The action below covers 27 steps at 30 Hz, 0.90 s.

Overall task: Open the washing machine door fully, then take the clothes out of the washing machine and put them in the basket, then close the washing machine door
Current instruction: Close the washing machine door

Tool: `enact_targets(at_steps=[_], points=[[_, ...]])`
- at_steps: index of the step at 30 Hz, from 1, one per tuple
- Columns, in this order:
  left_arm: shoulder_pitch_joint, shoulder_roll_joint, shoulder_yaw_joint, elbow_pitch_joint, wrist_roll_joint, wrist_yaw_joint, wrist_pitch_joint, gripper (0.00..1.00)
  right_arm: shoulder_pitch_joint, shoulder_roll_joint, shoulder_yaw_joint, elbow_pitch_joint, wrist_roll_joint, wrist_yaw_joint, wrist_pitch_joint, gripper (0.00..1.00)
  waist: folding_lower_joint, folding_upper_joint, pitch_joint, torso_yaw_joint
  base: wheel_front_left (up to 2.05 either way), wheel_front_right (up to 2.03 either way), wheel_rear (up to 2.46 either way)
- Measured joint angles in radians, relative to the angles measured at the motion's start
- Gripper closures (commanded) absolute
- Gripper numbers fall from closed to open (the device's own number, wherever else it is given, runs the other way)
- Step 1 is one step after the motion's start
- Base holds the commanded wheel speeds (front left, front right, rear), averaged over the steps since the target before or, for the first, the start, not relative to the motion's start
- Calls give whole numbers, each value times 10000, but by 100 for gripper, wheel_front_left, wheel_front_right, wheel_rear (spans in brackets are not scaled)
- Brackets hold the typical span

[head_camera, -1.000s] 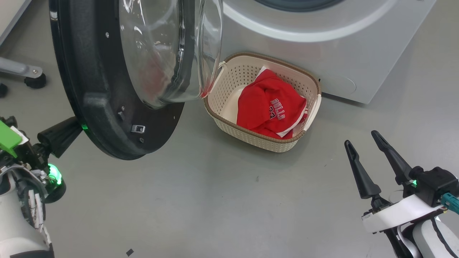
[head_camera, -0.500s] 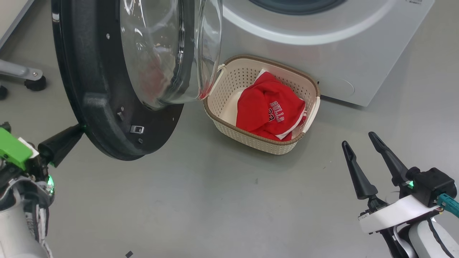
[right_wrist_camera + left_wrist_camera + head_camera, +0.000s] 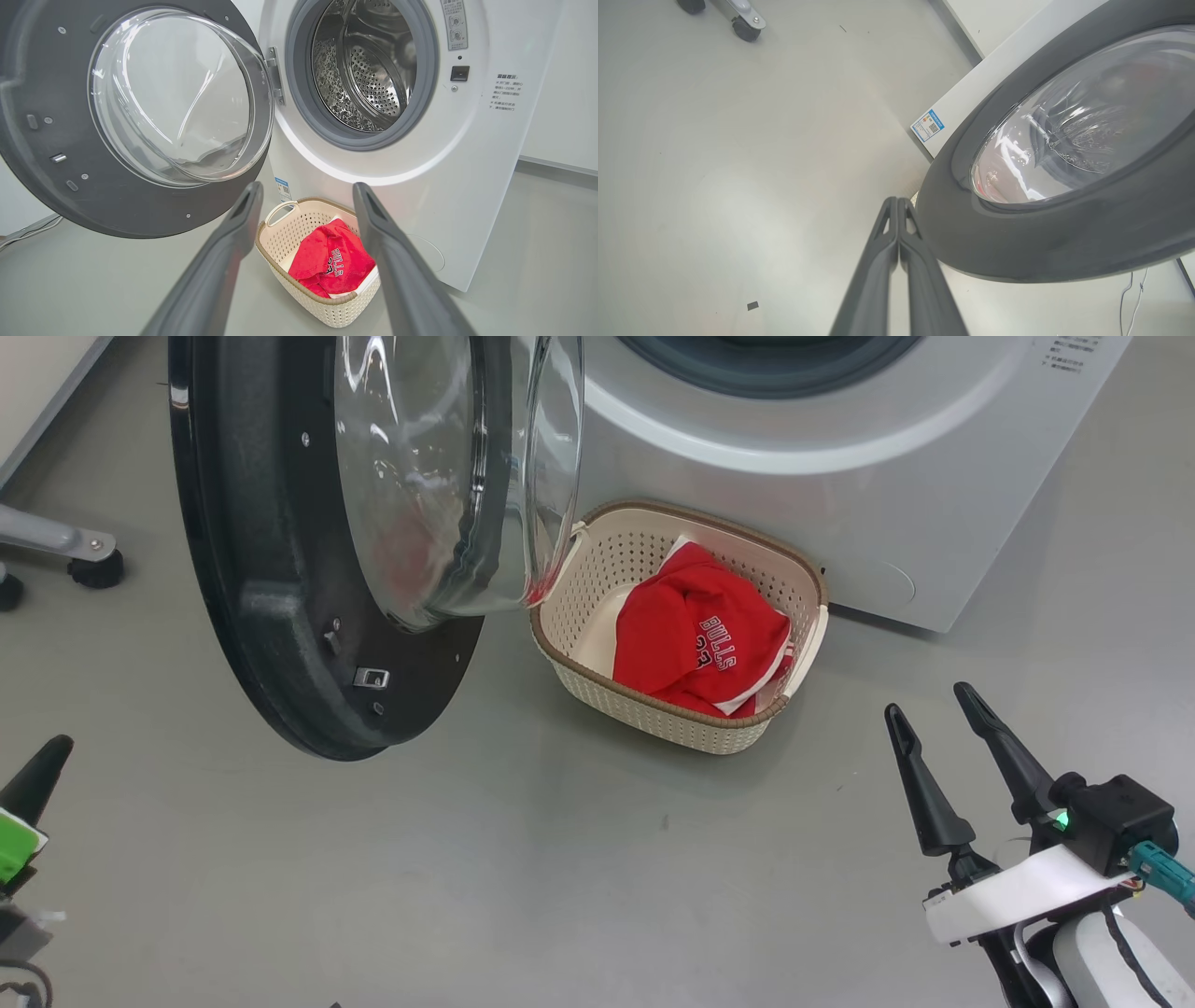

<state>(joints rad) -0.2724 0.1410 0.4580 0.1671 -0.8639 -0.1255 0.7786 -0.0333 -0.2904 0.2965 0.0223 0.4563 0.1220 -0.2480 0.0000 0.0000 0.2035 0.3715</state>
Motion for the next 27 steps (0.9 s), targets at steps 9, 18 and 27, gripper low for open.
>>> enact_targets(at_steps=[9,18,27], points=[[876,119,-604,-1344,1553,-2,-2372,100,-1,59,33,10,-6,0,-6,0,0,0,-46,-26,0,0,0],[2056,531,-2546,-2667,2675,-2,-4838,100,9,96,52,92,-23,0,-44,0,0,0,-120,-76,0,0,0],[3038,909,-3392,-2903,3662,-2,-6911,100,8,207,130,104,-94,0,-44,0,0,0,-178,-137,0,0,0]])
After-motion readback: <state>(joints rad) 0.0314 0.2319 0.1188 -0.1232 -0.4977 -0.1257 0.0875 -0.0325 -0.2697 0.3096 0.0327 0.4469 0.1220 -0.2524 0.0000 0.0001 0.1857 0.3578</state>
